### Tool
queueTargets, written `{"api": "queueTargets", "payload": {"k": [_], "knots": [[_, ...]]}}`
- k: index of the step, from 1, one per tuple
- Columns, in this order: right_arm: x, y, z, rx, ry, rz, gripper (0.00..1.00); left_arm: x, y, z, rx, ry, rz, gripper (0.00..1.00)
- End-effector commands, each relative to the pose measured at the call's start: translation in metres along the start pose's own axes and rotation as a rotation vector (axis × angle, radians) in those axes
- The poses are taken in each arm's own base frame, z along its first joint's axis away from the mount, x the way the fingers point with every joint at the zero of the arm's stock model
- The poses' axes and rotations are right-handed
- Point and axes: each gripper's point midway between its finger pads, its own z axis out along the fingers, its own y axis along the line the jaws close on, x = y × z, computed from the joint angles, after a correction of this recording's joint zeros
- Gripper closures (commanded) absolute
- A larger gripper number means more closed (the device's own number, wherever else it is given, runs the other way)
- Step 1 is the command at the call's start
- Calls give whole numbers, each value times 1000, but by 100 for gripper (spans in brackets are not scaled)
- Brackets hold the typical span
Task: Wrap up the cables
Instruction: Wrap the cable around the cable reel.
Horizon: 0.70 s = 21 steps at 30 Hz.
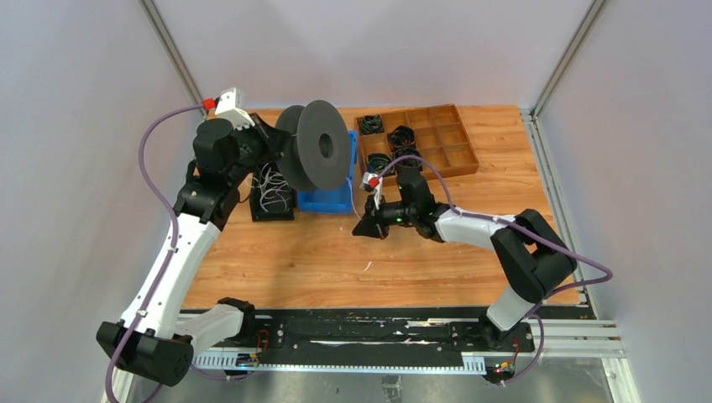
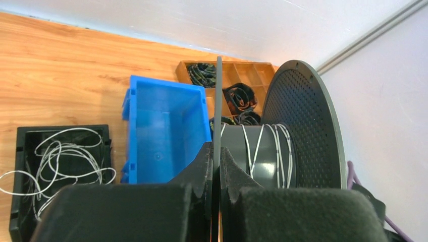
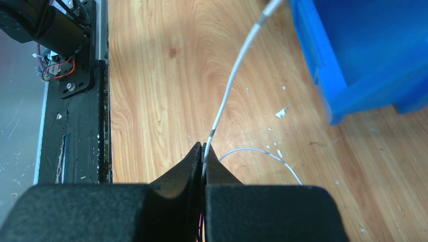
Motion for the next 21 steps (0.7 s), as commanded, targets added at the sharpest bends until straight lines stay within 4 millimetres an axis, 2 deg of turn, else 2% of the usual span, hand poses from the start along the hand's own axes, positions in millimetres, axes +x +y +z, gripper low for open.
{"api": "queueTargets", "payload": {"k": [1,9,14,21], "knots": [[-9,20,8,1,1,-80,99,-33,-2,-1,-32,-107,-9,100],[-21,62,27,-45,31,-183,99,-39,1,0,-120,-108,63,99],[-21,94,37,-133,102,-267,99,-39,1,3,-148,-112,96,100],[-36,123,45,-207,172,-303,99,-37,-2,5,-155,-117,163,100]]}}
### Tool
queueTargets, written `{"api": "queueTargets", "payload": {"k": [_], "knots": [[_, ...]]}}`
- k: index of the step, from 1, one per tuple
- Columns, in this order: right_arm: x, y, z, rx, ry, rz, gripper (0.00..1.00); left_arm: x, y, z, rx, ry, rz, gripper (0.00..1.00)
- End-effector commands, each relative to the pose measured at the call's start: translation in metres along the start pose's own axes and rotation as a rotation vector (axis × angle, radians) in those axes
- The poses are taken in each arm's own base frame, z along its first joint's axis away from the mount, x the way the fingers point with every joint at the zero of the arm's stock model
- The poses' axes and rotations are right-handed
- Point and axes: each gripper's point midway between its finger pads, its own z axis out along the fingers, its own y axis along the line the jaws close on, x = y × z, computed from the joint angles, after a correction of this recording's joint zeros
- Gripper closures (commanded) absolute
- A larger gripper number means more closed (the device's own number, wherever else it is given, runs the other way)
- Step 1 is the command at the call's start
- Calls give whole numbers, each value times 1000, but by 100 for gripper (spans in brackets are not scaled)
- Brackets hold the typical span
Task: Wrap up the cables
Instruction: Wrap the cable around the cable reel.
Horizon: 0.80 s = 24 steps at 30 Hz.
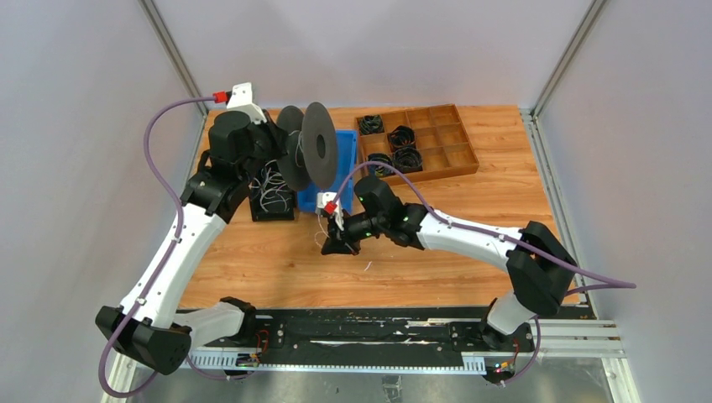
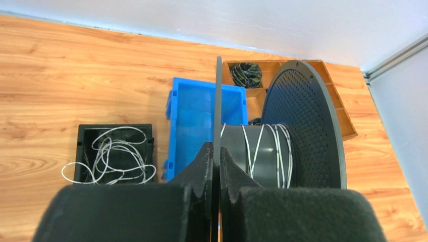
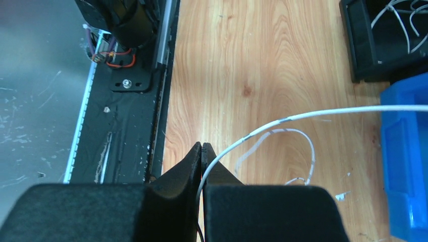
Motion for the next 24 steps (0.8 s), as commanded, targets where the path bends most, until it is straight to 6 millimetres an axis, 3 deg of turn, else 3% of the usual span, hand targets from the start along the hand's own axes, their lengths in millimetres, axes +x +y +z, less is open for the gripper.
{"api": "queueTargets", "payload": {"k": [1,10,17,24], "knots": [[-10,22,5,-68,71,-36,99,-36,-10,-4,6,-124,18,100],[-48,45,2,-144,84,-72,99,-29,-11,-1,-6,-127,48,100],[-95,45,-18,-111,68,-158,99,-20,-15,-1,-2,-127,111,100],[-127,34,-36,-31,52,-226,99,-15,-19,-2,7,-125,143,100]]}}
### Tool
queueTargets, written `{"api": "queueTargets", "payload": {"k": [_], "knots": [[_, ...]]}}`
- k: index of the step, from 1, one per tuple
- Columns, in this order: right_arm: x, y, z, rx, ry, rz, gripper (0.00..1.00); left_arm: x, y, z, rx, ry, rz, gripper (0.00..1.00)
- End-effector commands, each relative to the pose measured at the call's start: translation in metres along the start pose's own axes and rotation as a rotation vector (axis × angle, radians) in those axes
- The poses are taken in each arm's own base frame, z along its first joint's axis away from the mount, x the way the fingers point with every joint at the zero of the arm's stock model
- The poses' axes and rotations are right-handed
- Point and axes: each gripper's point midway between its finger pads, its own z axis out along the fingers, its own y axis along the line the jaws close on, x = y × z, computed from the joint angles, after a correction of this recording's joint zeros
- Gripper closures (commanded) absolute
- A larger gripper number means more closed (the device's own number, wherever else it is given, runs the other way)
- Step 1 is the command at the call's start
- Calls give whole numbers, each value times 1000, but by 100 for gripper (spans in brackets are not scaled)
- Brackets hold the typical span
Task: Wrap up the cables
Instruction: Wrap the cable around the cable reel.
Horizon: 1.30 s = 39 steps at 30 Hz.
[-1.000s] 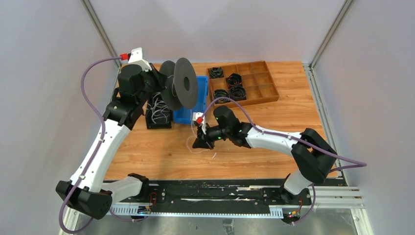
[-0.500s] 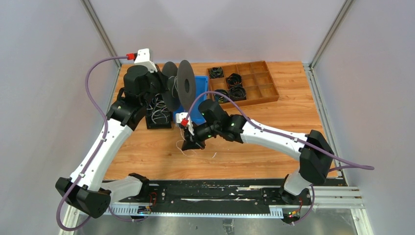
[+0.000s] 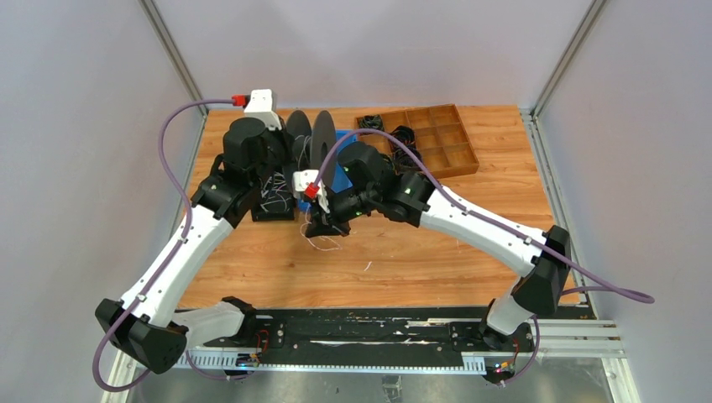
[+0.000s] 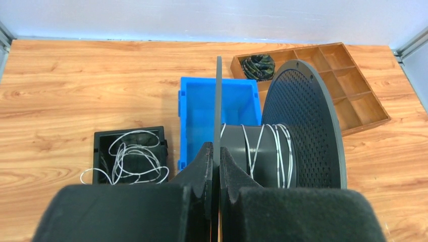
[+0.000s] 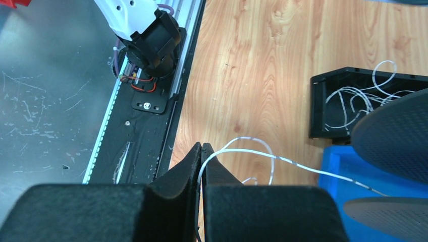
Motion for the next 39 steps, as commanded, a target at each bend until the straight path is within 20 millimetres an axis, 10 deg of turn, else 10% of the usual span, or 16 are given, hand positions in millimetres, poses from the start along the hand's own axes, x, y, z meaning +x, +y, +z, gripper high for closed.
{"api": "queueTargets", "payload": {"k": [1,20,39], "knots": [[-12,-5,-16,45,28,-37,99,-30,-6,-5,16,-123,-7,100],[-60,-89,-92,411,35,-192,99,-10,-51,-14,200,-112,199,100],[-61,-139,-147,620,143,-350,99,10,-77,-20,318,-93,304,100]]}}
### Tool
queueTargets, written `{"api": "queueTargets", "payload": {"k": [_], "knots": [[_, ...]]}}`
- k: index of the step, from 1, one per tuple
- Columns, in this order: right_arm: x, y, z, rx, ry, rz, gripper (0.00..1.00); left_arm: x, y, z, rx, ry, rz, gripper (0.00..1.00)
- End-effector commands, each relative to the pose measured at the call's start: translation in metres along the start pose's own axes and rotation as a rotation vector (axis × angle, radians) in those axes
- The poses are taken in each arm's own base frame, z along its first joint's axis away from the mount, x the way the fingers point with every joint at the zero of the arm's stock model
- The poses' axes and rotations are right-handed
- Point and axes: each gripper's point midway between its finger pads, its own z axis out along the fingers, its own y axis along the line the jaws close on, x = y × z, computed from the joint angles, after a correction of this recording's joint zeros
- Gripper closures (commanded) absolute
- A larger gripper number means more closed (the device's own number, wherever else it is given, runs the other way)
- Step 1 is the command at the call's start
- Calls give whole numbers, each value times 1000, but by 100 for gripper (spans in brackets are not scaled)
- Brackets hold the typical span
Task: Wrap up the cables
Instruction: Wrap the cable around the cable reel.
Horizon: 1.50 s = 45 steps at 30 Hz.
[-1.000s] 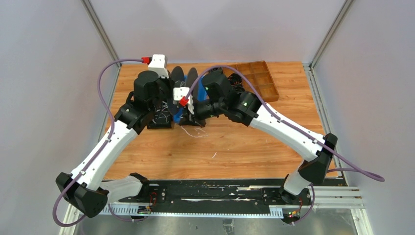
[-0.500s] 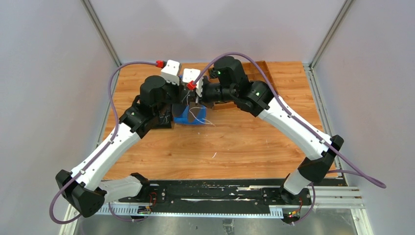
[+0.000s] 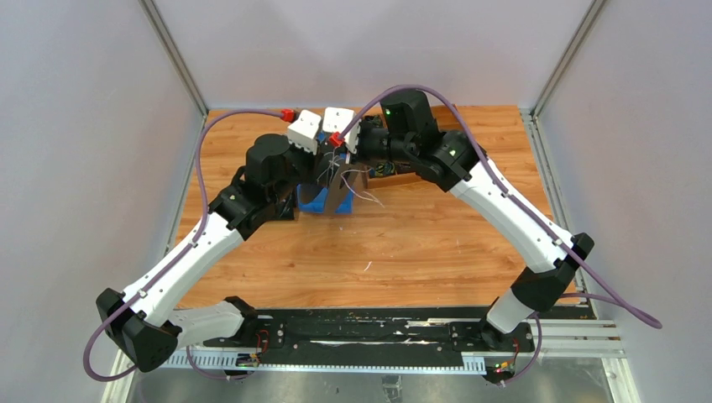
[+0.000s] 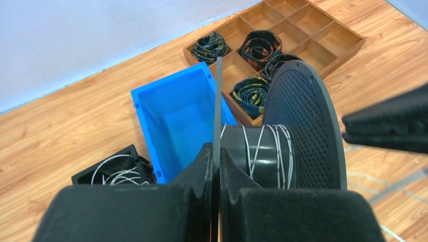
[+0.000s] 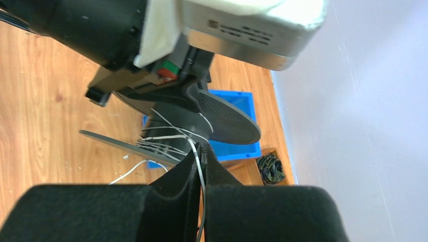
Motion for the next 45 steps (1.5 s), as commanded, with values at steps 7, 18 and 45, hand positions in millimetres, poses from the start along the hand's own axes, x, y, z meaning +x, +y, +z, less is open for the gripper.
{"api": "queueTargets", "payload": {"k": [7,18,45], "knots": [[7,-47,-12,110,25,-68,99,-30,-14,-8,66,-122,33,100],[18,-84,-19,227,82,-131,99,-27,-23,-9,106,-122,64,100],[127,-138,-18,275,205,20,99,-31,-47,-17,246,-142,64,100]]}}
